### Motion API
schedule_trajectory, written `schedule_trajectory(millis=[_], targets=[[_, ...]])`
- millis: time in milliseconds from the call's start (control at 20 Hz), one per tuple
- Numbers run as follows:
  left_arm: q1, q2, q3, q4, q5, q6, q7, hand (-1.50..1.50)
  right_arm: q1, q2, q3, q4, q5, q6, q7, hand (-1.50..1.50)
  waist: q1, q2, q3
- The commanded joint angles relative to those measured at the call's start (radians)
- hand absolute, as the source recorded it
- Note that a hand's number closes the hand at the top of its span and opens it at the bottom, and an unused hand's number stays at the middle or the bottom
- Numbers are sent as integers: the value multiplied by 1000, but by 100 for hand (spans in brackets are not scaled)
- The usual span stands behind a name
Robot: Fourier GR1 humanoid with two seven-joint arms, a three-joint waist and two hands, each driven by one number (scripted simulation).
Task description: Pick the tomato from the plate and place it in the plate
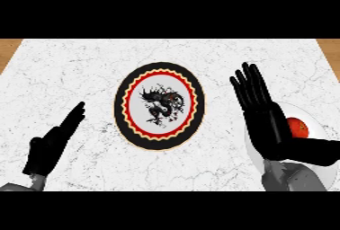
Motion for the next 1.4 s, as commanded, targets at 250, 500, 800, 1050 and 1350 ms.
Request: schedule_trajectory(millis=[250, 500, 800, 1050, 1350], targets=[[-26, -49, 108, 6, 22, 75, -102, 0, -47, -30, -431, 295, -132, -323, 146, 150, 6, -25, -5], [-19, -82, 100, 42, 55, 37, -121, 0, -33, -68, -449, 455, 132, -669, 69, -150, 12, -25, -7], [-37, -137, 108, 150, 27, 12, -204, 0, -76, 38, -331, 554, 318, -874, -21, -150, -5, -41, -4], [-39, -139, 118, 118, 26, 10, -152, 0, 31, -43, -224, 424, 454, -1021, 235, -150, -20, -49, -6], [-16, -143, 129, 156, 7, 12, -197, 0, 68, -219, -78, 440, 568, -897, 651, -150, -18, -50, -11]])
